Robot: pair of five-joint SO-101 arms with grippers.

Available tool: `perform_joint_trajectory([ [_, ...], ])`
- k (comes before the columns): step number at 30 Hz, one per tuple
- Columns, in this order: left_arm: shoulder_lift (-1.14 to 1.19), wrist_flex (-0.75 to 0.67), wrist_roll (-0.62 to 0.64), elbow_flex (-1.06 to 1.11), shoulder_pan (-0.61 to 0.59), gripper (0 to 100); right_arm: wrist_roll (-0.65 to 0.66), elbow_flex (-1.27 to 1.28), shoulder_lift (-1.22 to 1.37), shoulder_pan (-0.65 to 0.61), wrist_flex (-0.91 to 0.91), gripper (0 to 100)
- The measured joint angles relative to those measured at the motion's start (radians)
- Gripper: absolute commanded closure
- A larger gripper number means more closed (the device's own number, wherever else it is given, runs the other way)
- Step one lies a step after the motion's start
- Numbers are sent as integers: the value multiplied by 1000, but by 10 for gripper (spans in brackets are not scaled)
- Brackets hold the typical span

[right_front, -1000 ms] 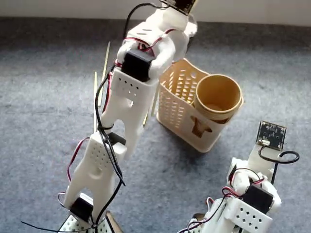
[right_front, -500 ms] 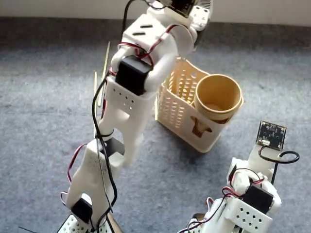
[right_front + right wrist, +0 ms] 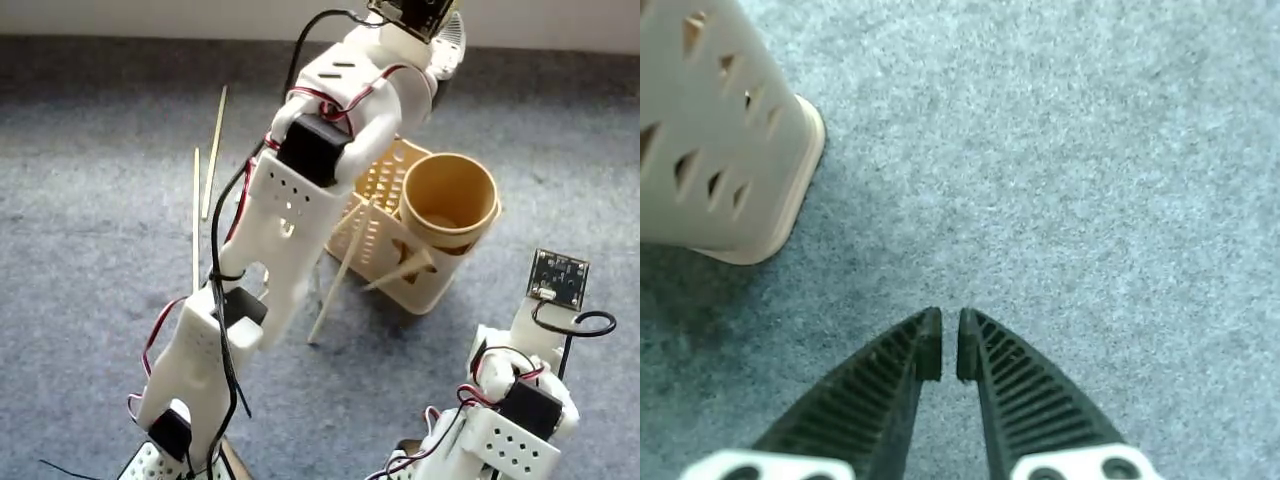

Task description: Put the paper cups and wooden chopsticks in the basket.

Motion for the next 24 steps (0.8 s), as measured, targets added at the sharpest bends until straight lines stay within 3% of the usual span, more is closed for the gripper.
perform_joint_trajectory([
  [13,2,87,146,69,-48,996,0,0,0,0,0,947],
  [24,0,44,46,-54,9,996,0,0,0,0,0,947],
])
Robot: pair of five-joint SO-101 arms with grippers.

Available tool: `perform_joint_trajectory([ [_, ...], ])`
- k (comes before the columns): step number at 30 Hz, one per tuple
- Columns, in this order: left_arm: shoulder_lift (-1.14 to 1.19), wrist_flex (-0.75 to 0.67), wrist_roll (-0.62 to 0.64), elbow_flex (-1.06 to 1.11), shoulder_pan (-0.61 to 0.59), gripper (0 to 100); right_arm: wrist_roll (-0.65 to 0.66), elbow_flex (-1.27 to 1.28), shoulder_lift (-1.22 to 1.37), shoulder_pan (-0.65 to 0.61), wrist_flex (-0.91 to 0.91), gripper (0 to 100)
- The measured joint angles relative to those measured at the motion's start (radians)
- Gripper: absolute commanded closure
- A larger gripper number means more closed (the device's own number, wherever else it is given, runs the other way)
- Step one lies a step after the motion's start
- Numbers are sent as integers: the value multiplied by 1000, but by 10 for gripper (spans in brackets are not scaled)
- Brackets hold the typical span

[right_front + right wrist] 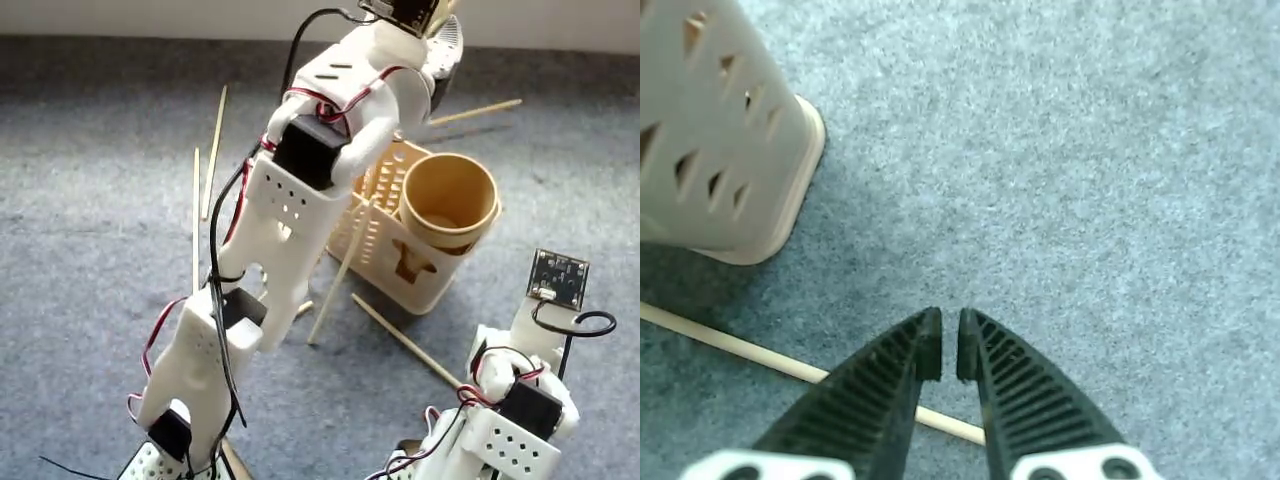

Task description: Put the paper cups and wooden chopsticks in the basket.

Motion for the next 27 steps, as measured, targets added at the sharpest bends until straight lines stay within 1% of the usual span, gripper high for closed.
perform_joint_trajectory([
  [4,0,15,-2,-3,-8,996,0,0,0,0,0,947],
  [9,0,104,0,-5,-3,996,0,0,0,0,0,947],
  [13,0,184,61,-5,-35,996,0,0,0,0,0,947],
  [15,0,215,66,-5,-46,995,0,0,0,0,0,947],
  [21,0,235,68,-5,-41,995,0,0,0,0,0,947],
  [24,25,235,74,-5,-44,946,0,0,0,0,0,947],
  [26,63,261,77,-5,-46,911,0,0,0,0,0,947],
  [27,83,285,77,-5,-46,910,0,0,0,0,0,947],
])
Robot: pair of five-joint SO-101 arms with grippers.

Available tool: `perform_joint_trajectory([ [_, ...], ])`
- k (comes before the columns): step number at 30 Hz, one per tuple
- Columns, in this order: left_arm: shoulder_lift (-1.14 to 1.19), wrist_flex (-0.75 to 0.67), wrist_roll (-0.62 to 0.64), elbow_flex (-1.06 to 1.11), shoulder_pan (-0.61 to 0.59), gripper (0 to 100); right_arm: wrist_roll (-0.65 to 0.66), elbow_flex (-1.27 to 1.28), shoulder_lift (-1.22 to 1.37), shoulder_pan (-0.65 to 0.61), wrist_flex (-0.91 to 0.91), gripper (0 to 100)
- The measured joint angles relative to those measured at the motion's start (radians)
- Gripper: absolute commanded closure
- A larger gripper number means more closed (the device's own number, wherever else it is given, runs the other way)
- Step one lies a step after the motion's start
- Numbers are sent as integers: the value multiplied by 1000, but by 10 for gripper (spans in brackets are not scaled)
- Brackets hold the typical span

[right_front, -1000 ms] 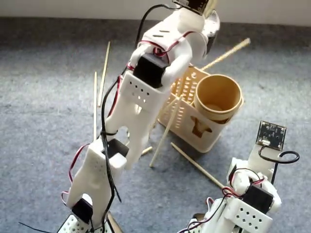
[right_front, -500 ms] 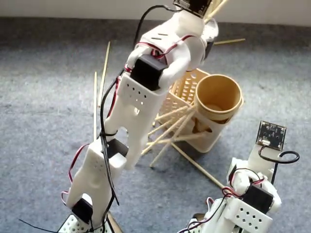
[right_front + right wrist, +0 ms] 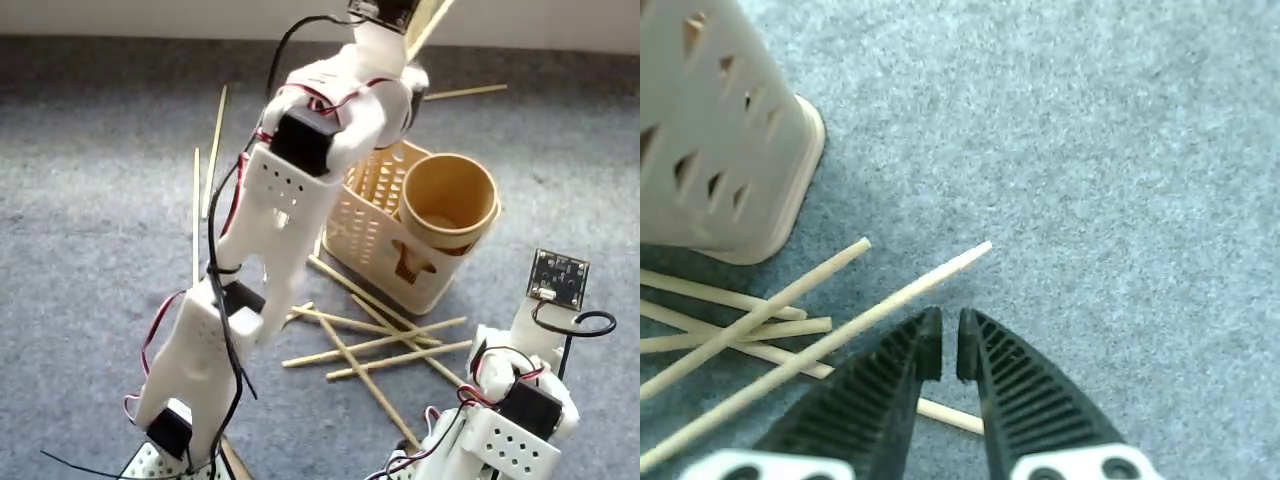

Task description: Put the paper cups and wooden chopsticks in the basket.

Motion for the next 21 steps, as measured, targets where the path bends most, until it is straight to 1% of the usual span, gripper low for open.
perform_joint_trajectory([
  [3,57,68,-6,0,-9,916,0,0,0,0,0,947],
  [8,92,100,-2,0,-21,864,0,0,0,0,0,947],
  [10,92,110,-6,-3,-21,861,0,0,0,0,0,947],
  [17,92,187,-6,-157,-26,861,0,0,0,0,0,947],
  [21,87,199,-6,-169,-60,860,0,0,0,0,0,947],
])
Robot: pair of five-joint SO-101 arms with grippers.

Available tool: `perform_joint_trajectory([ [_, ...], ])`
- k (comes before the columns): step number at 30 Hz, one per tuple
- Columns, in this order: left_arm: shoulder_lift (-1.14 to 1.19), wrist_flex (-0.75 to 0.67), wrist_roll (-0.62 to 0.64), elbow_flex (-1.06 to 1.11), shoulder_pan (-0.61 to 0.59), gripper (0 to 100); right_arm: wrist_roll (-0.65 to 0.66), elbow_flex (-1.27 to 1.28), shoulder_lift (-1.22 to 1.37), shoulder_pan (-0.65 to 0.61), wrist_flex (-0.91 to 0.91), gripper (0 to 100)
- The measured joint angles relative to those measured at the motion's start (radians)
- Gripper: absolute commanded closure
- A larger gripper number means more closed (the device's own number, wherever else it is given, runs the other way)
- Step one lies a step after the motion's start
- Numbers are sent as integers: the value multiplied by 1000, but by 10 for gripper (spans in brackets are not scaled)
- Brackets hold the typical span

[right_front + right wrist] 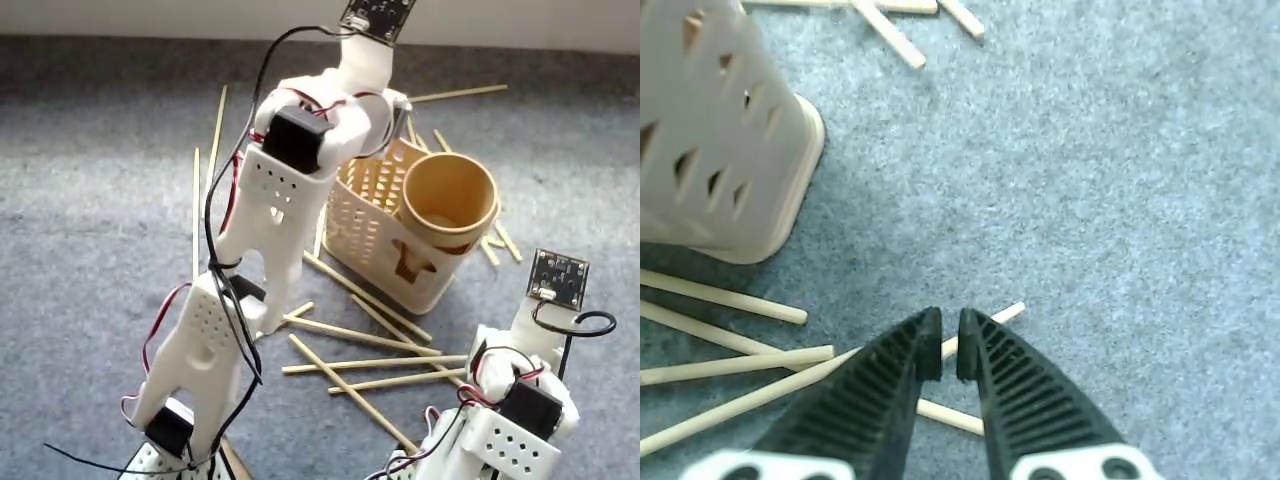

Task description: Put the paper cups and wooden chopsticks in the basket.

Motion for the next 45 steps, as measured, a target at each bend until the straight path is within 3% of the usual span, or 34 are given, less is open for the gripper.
perform_joint_trajectory([
  [11,-195,12,0,0,-216,860,0,0,0,0,0,947],
  [19,-273,181,0,87,-443,857,0,0,0,0,0,947],
  [23,-327,186,3,342,-519,855,0,0,0,0,0,947],
  [28,-443,183,-9,825,-512,833,0,0,0,0,0,946],
  [33,-575,138,-149,1255,-517,801,11,-28,0,0,0,945],
  [40,-779,-112,-189,1807,-502,800,107,-298,14,0,118,910],
  [45,-936,-287,-189,2096,-482,800,120,-563,232,0,227,890],
])
